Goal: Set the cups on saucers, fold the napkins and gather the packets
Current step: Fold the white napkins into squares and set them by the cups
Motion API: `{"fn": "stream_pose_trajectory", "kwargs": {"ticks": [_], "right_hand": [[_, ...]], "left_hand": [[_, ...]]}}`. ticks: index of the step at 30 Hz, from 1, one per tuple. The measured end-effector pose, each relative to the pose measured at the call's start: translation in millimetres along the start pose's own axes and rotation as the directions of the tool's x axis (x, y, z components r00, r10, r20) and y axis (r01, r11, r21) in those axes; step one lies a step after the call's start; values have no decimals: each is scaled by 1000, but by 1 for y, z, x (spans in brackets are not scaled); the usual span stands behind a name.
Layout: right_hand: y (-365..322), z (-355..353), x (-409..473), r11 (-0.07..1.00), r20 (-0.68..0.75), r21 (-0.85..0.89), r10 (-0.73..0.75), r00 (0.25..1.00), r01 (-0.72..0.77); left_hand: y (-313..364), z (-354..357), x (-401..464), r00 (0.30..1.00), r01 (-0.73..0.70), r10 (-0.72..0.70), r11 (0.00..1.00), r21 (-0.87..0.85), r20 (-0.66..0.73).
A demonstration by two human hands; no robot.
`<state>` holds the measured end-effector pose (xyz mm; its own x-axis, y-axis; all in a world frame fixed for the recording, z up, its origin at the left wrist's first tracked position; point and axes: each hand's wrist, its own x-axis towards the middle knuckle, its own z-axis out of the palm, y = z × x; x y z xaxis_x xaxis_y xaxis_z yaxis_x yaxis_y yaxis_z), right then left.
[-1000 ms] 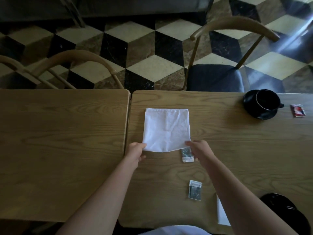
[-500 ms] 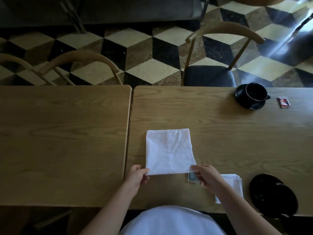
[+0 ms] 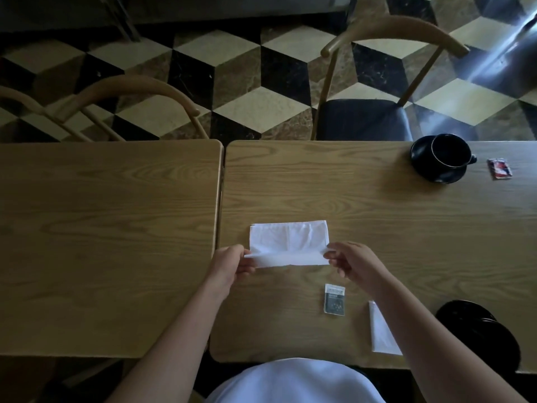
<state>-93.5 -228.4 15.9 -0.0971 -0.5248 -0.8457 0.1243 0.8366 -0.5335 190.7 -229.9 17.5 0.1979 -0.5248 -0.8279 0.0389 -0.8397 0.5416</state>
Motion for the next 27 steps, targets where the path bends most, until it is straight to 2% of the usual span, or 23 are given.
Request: {"fn": "stream_pose_trajectory", "kwargs": {"ticks": [7,13,17,21,23,24,26,27], "right_hand": [[-33,8,33,995,-21,-76,71,997,-72],[-39,11,57,934,-73,-355,-71,995,40],[-39,15,76,928,-86,-371,-64,994,28],[-34,17,78,951,-122,-308,-41,992,1],[-33,16,74,944,-190,-328,-105,976,38],[-32,17,68,927,-236,-370,-162,958,65],[-26,24,53,860,-278,-495,-294,914,126],[-22,31,45,814,-247,-558,-350,904,163]], "left_hand": [[25,4,36,997,-71,71,981,180,7],[24,13,67,984,-151,173,939,310,-45],[20,22,86,966,-173,232,907,384,-113],[15,29,90,939,-214,298,897,387,-170],[17,33,82,899,-268,394,839,473,-190],[17,34,75,868,-295,460,780,552,-186],[10,36,60,801,-358,586,630,689,-121],[4,39,52,774,-415,631,562,715,-47]]}}
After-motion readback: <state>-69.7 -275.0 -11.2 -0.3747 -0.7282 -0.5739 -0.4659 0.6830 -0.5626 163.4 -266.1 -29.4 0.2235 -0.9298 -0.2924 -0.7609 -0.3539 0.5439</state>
